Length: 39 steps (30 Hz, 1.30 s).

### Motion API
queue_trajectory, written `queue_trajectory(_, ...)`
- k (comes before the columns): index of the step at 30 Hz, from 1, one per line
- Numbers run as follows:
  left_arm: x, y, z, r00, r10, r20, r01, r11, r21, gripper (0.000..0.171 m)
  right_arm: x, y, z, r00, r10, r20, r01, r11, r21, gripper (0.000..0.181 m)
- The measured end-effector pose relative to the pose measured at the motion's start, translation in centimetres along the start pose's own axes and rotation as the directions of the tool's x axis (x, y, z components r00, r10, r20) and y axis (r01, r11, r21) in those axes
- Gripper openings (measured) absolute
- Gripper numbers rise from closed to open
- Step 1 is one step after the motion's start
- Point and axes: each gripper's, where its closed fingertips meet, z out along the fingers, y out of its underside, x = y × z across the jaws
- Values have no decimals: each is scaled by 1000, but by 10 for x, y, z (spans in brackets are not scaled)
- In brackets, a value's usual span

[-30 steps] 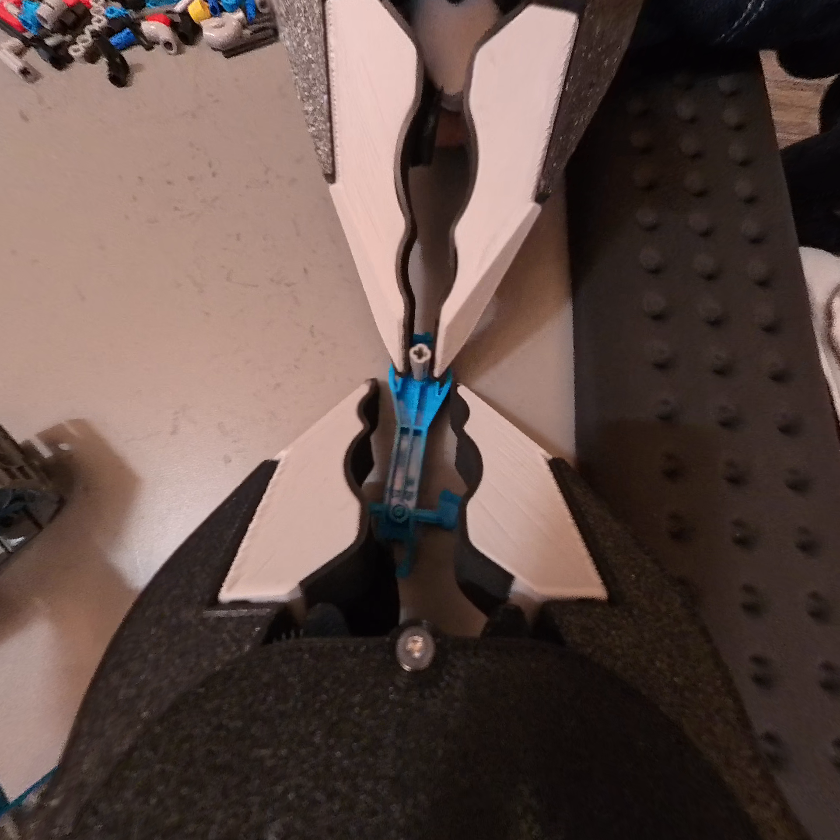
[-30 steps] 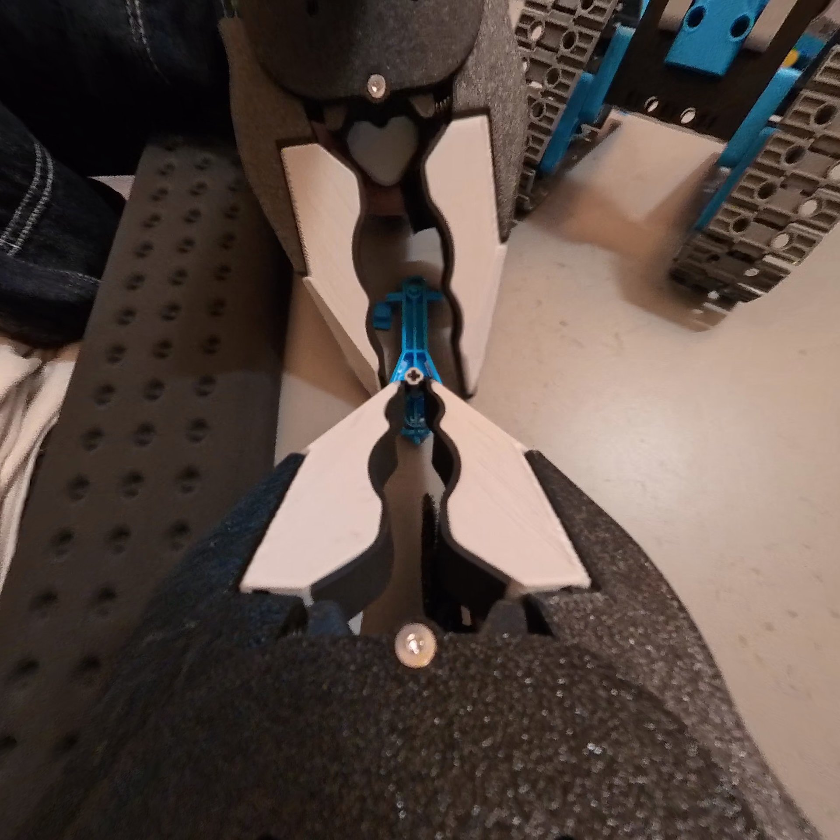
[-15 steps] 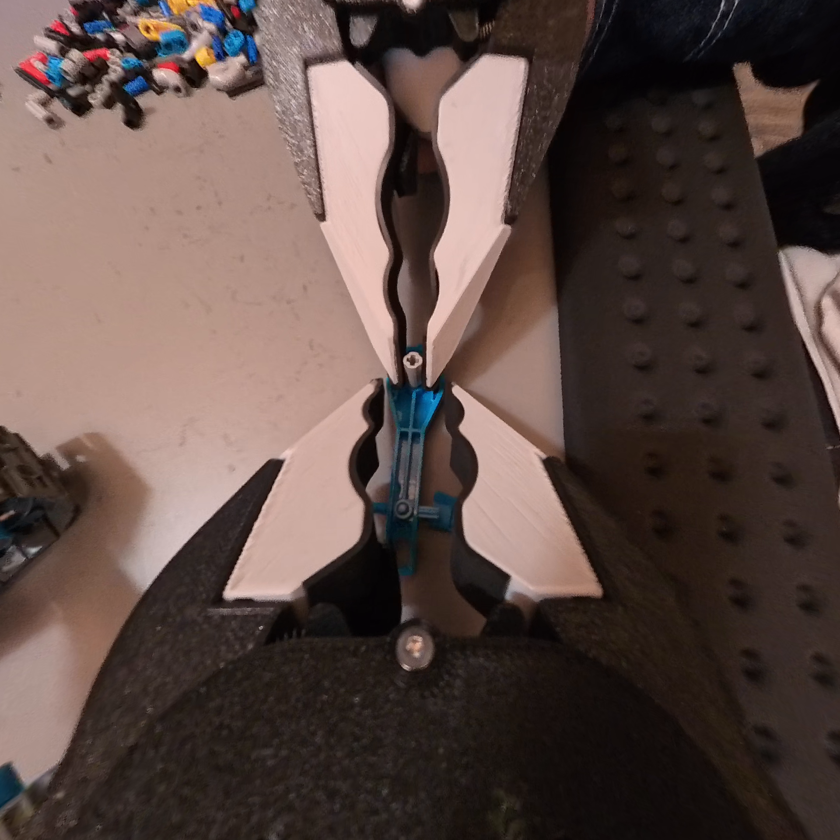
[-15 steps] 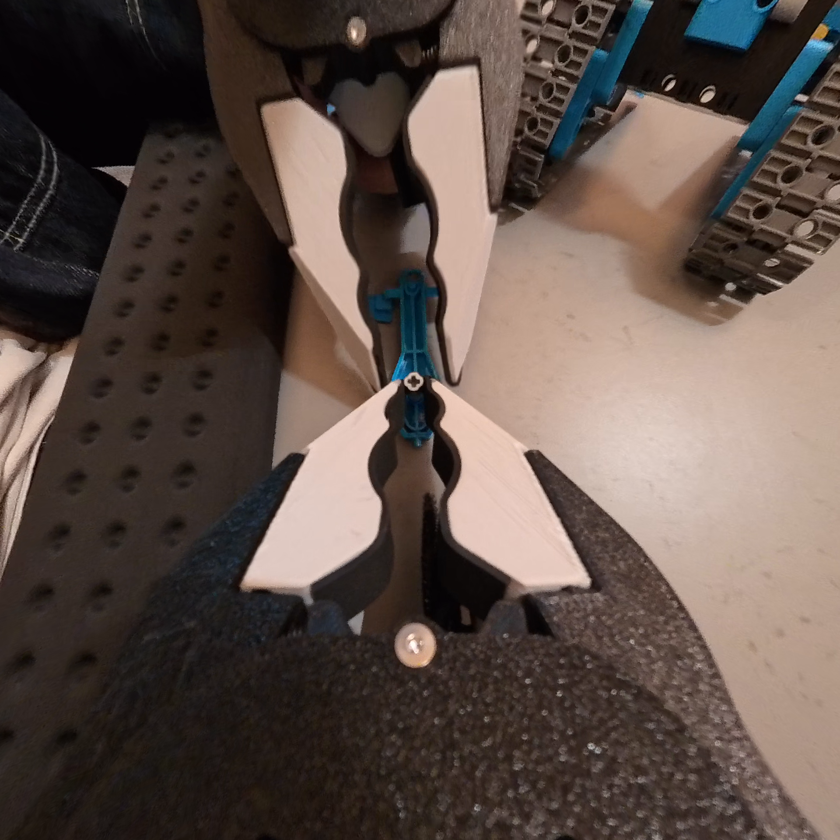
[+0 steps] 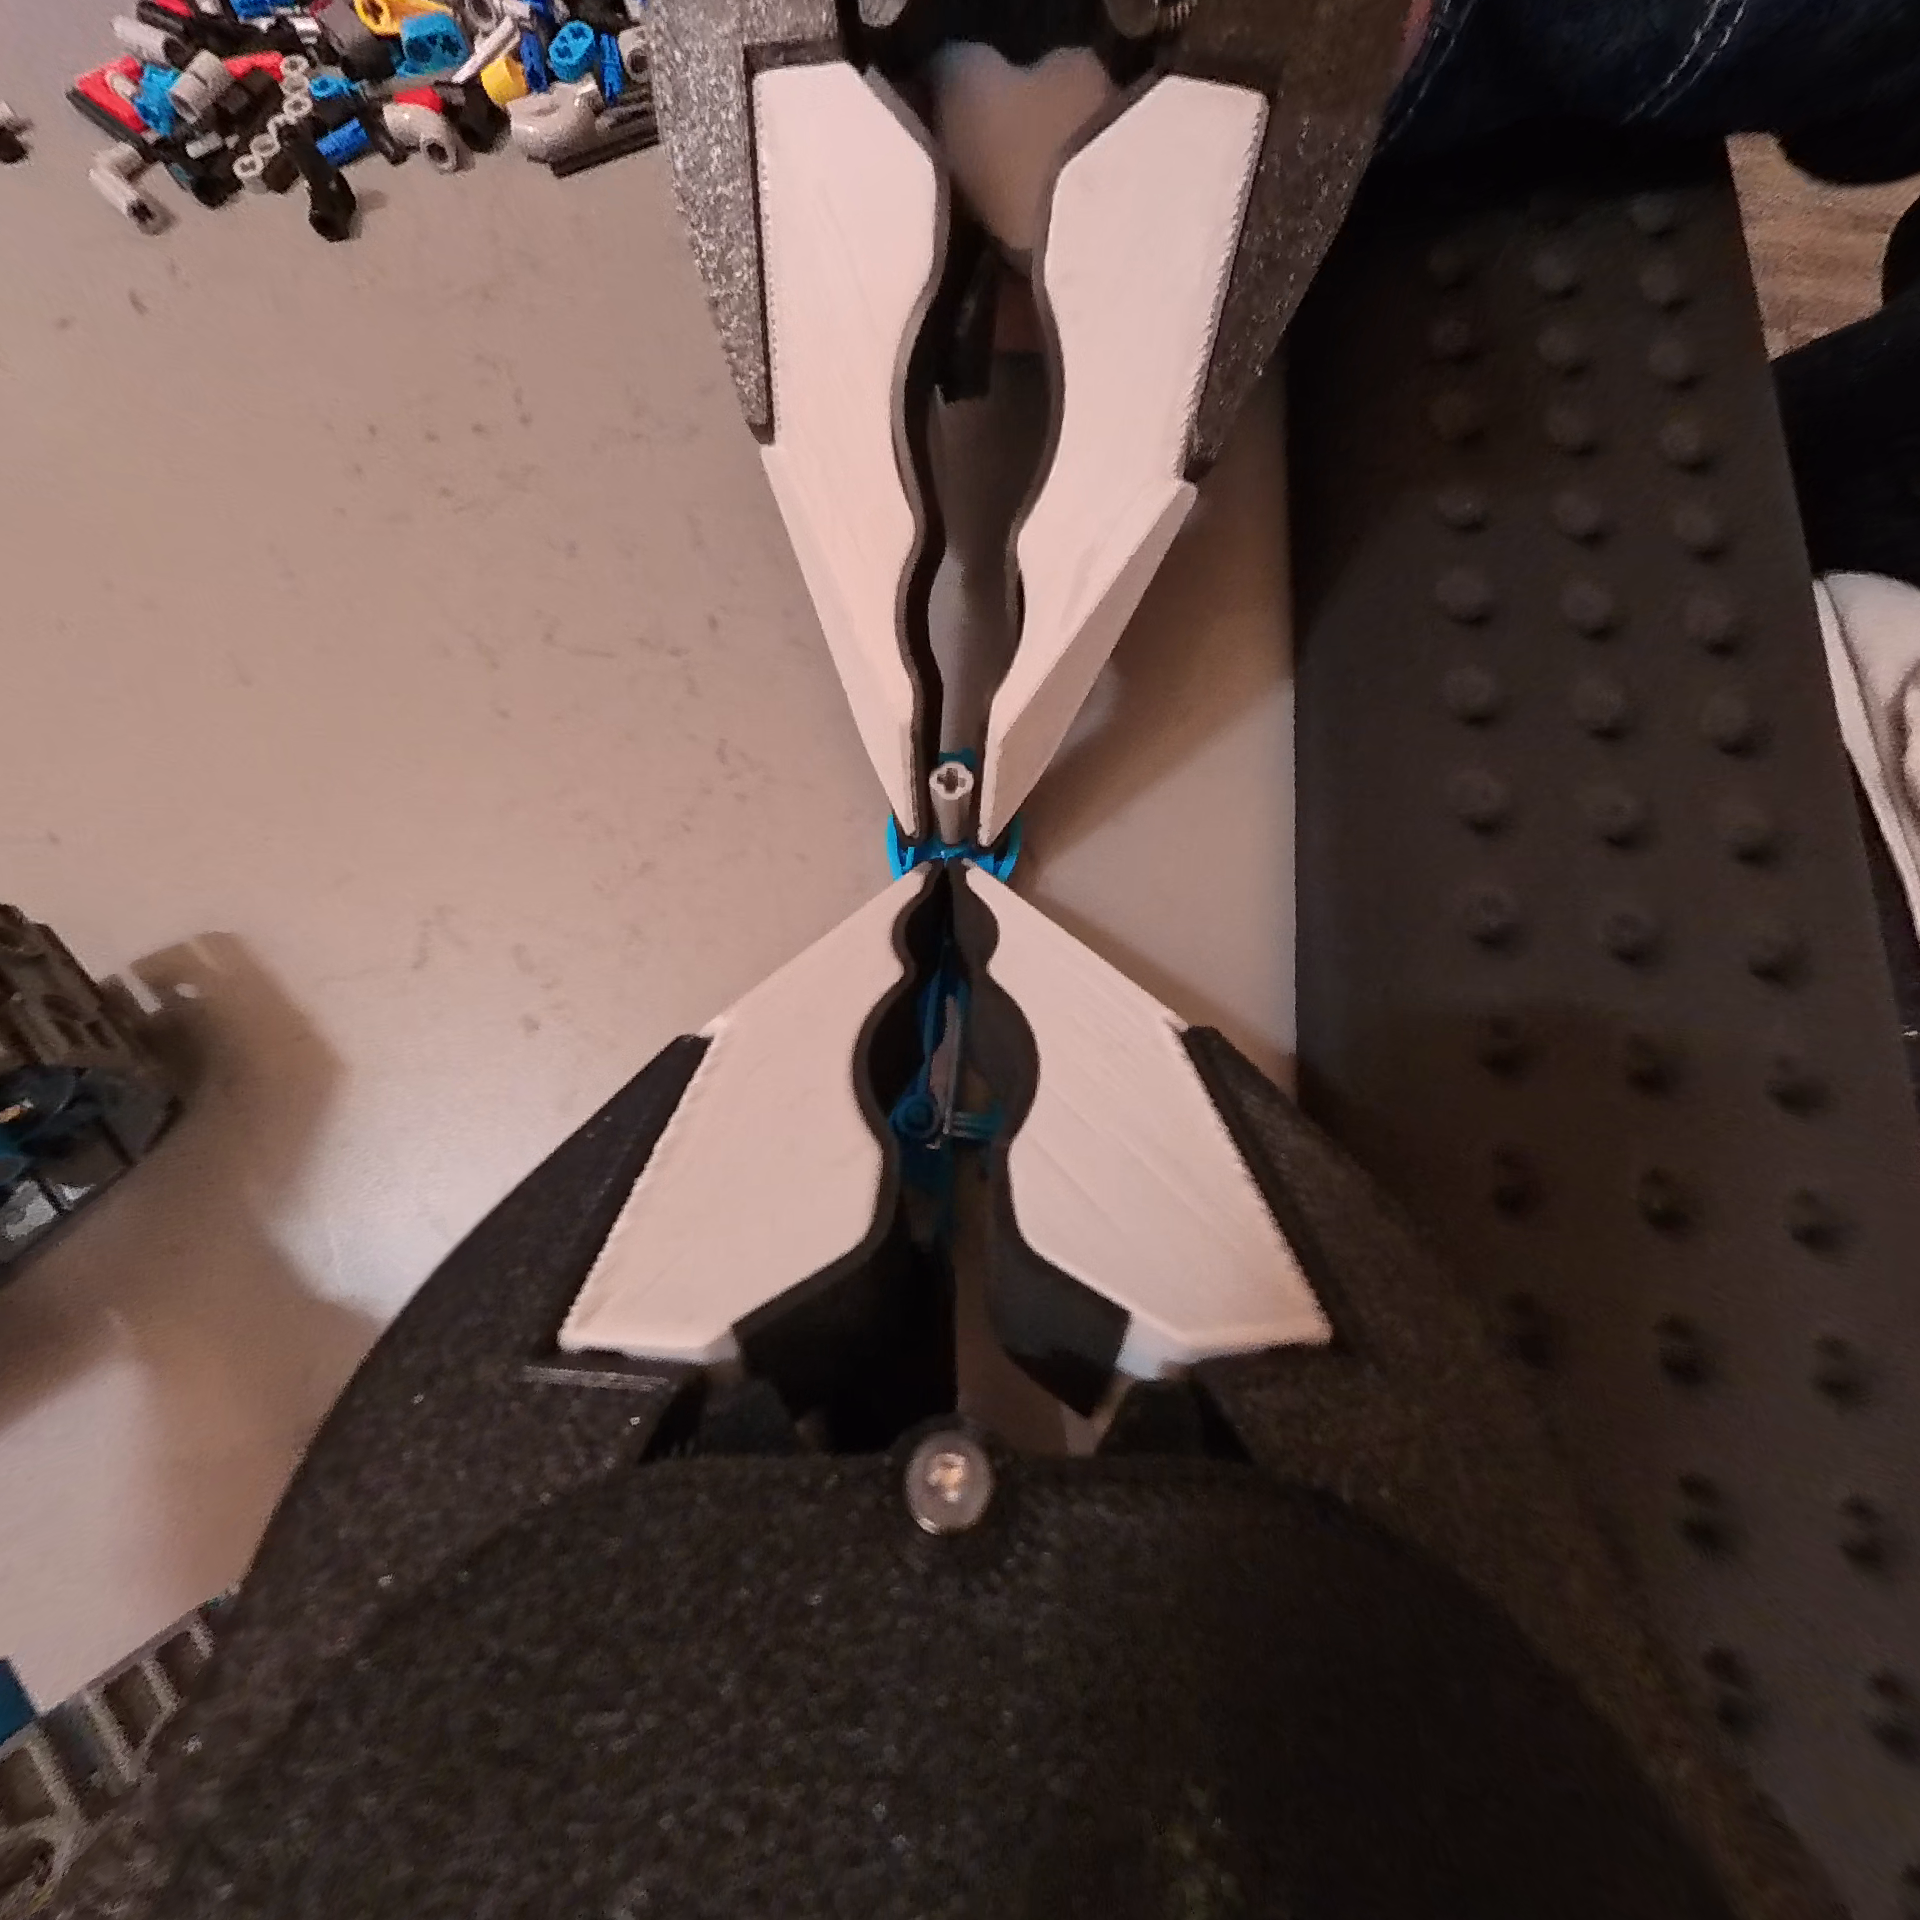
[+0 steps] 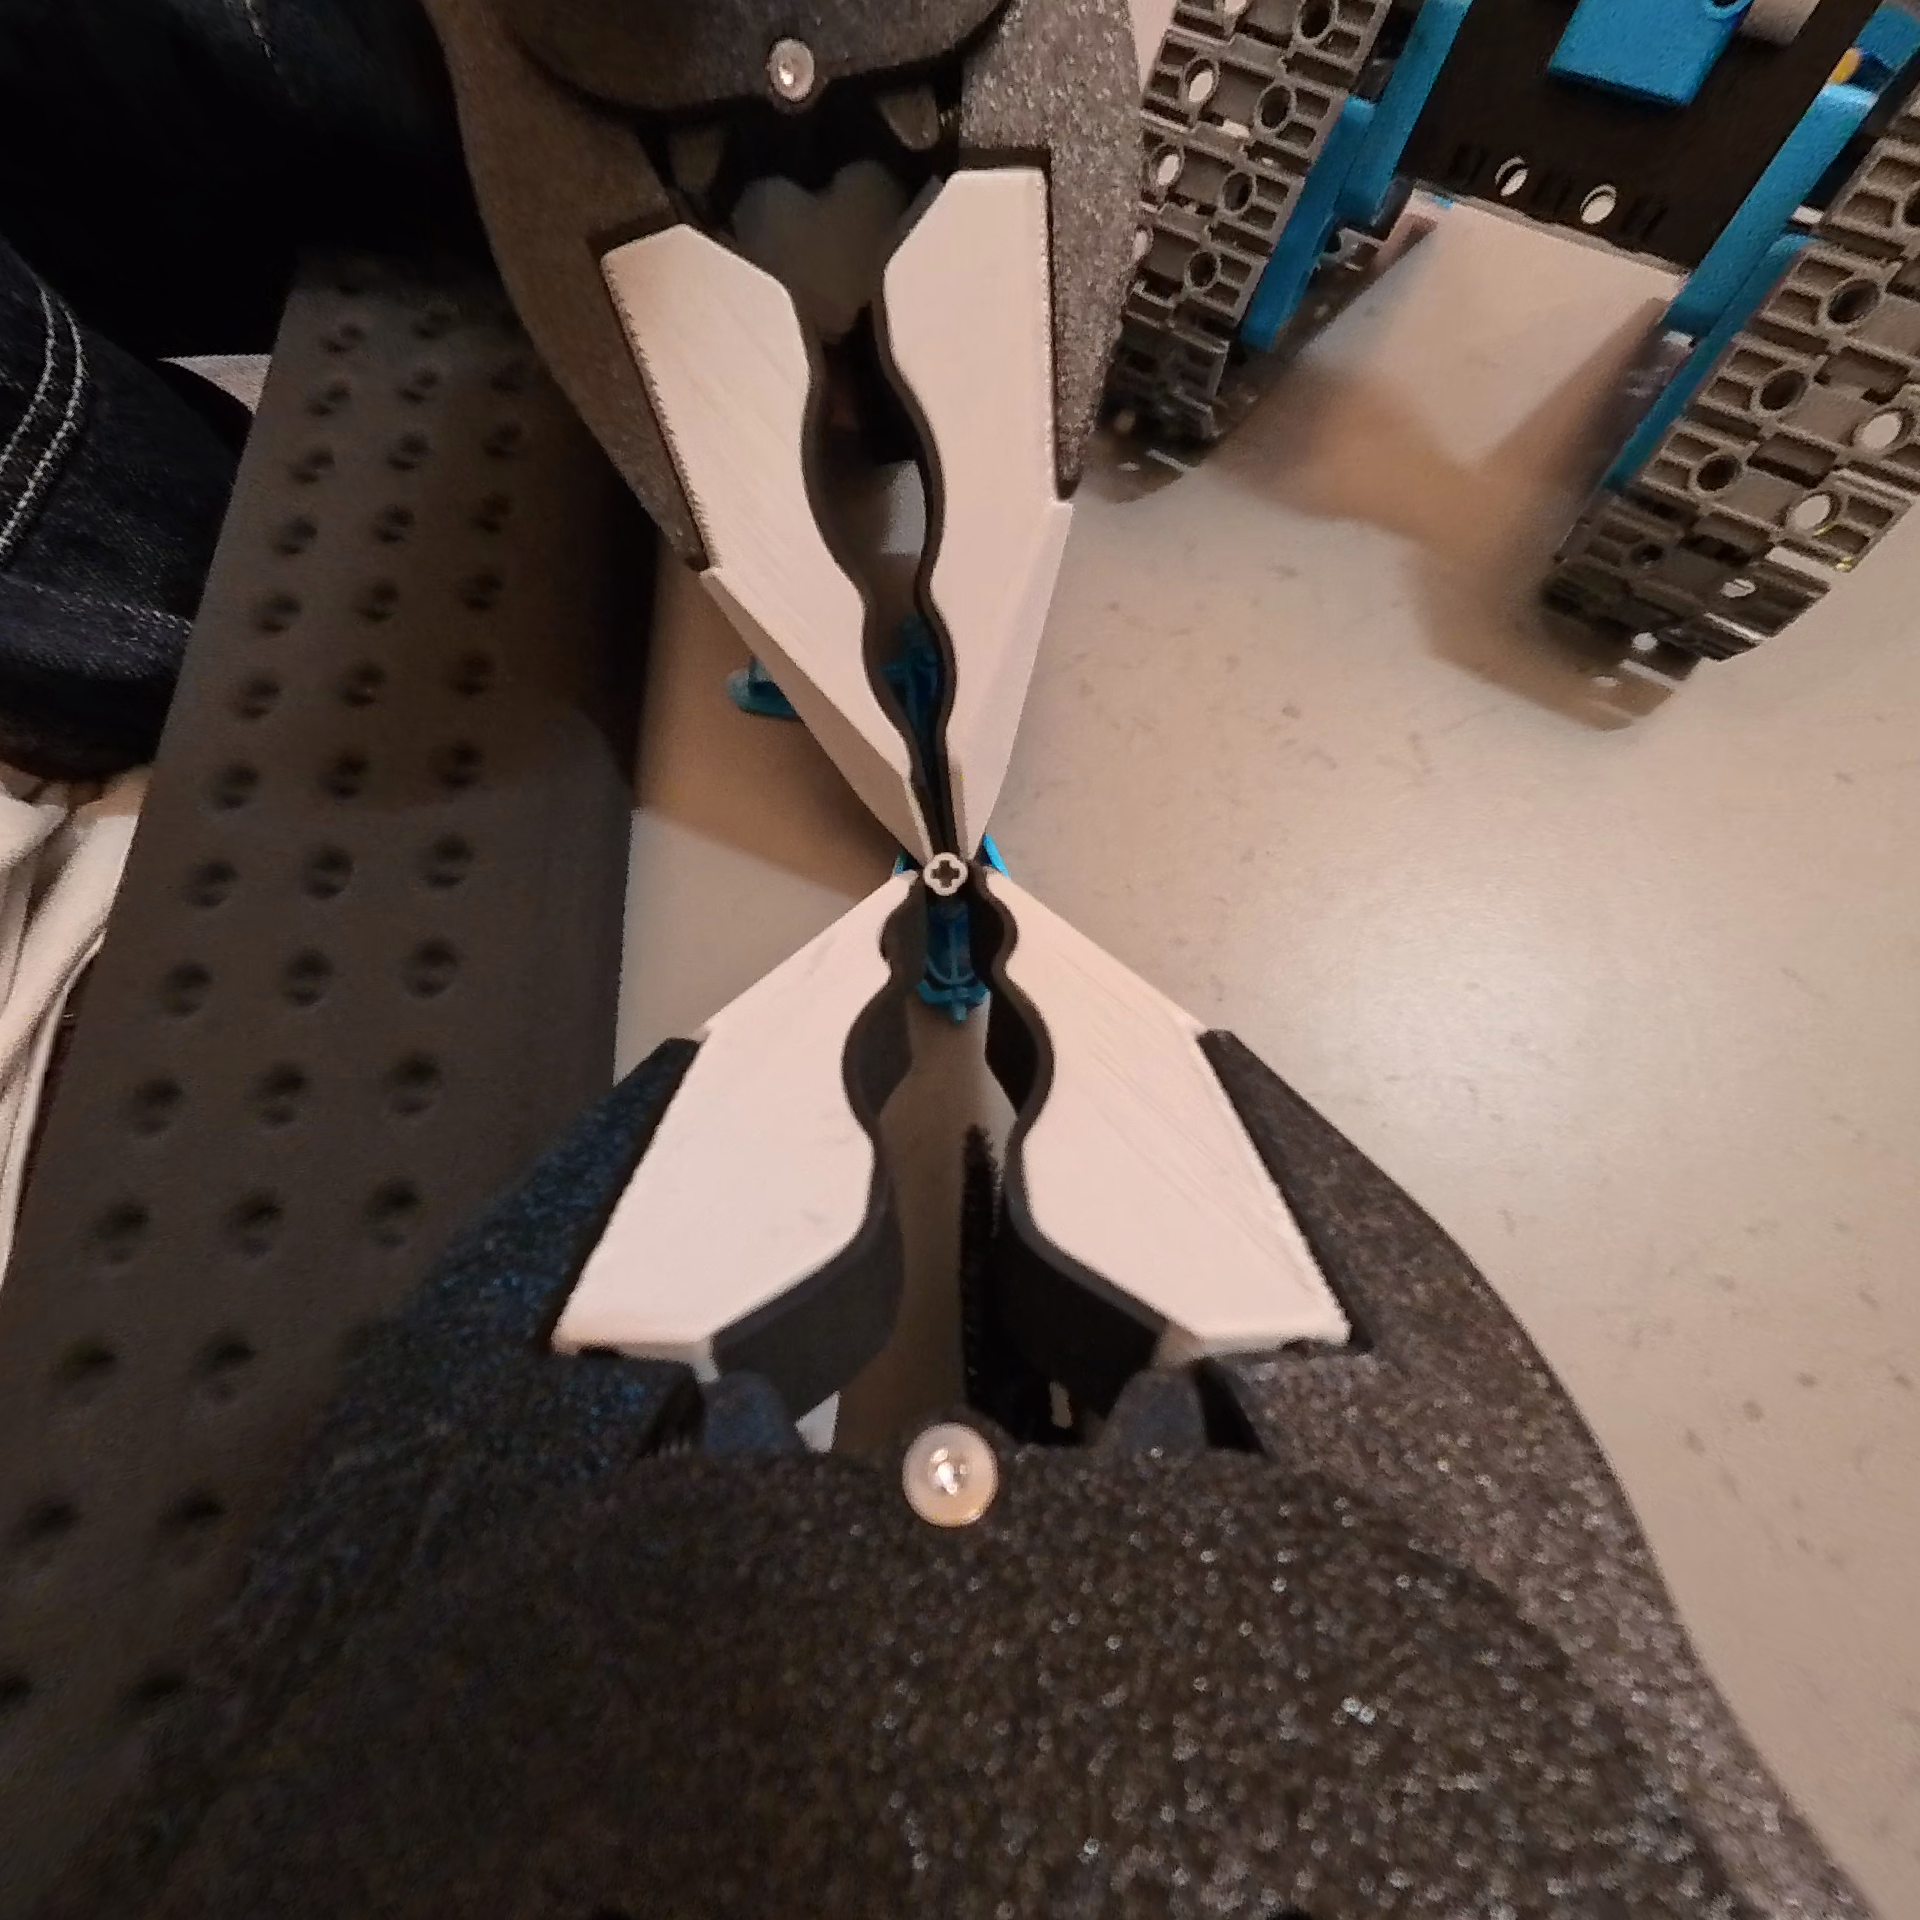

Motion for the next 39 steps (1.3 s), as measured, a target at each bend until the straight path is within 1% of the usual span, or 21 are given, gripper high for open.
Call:
queue_trajectory(3, -1, 0, 1, 1000, -7, 16, 7, 1000, -3, 0, 1, 0, -1, 1000, -16, -16, 16, 1000, 2, 3)
queue_trajectory(7, -2, 0, 2, 999, -40, 10, 40, 999, 6, 0, 2, -1, -1, 1000, -2, -5, 2, 1000, 18, 2)
queue_trajectory(13, -4, 0, 2, 998, -57, 14, 57, 998, 11, 0, 4, -2, -2, 999, 49, 23, -50, 998, 38, 1)
queue_trajectory(14, -4, 0, 2, 998, -60, 10, 60, 998, 10, 0, 3, -14, -8, 997, 62, 49, -67, 991, 120, 5)
queue_trajectory(15, -4, 0, 2, 998, -66, 6, 65, 998, 9, 1, 9, -70, -55, 981, 131, 144, -184, 863, 470, 3)
queue_trajectory(16, -4, 0, 2, 997, -73, 4, 73, 997, 12, 2, 33, -83, -90, 958, 221, 183, -287, 762, 580, 4)
queue_trajectory(17, -4, 0, 2, 997, -76, 4, 76, 997, 14, 1, 59, -68, -101, 962, 265, 65, -252, 772, 583, 4)
queue_trajectory(18, -4, 0, 3, 997, -78, 6, 77, 997, 12, 1, 64, -60, -107, 965, 263, 11, -225, 802, 553, 5)
queue_trajectory(19, -4, 0, 3, 997, -80, 7, 80, 997, 14, 1, 58, -68, -120, 969, 248, 18, -208, 770, 603, 4)
queue_trajectory(20, -4, -1, 2, 997, -81, 6, 81, 997, 17, 0, 55, -68, -123, 970, 244, 5, -198, 771, 606, 4)
queue_trajectory(21, -4, -1, 2, 997, -78, 3, 78, 997, 18, 1, 54, -64, -121, 965, 260, 21, -220, 770, 599, 5)
queue_trajectory(23, -4, -2, 2, 999, -51, 11, 51, 998, 23, 1, 53, -67, -131, 940, 309, 146, -327, 685, 651, 5)
queue_trajectory(24, -4, -2, 2, 999, -19, 30, 18, 1000, 22, 0, 56, -66, -135, 929, 326, 177, -358, 664, 657, 5)
queue_trajectory(26, -6, -3, 2, 994, 59, 91, -61, 998, 19, 0, 62, -61, -134, 908, 364, 208, -407, 644, 649, 5)
queue_trajectory(27, -8, -4, 2, 991, 69, 114, -71, 997, 16, 0, 61, -62, -132, 897, 369, 244, -434, 630, 644, 5)
queue_trajectory(28, -9, -6, 2, 990, 63, 124, -66, 998, 19, 0, 60, -61, -128, 889, 377, 259, -452, 633, 628, 5)
queue_trajectory(29, -12, -10, 0, 989, 46, 140, -51, 998, 33, 0, 60, -59, -119, 887, 390, 248, -456, 653, 605, 5)
queue_trajectory(31, -20, -26, -8, 984, 1, 181, -22, 993, 113, 13, 56, -60, -100, 882, 407, 237, -467, 690, 553, 5)
queue_trajectory(34, -40, -53, -31, 944, -47, 327, -40, 966, 253, 19, 51, -60, -69, 867, 451, 213, -495, 726, 476, 5)
queue_trajectory(37, -48, -63, -42, 906, -53, 420, -79, 953, 291, 26, 43, -70, -51, 823, 494, 281, -567, 681, 464, 5)
queue_trajectory(39, -47, -67, -44, 894, -41, 446, -104, 950, 295, 28, 43, -72, -45, 826, 498, 264, -562, 688, 459, 5)
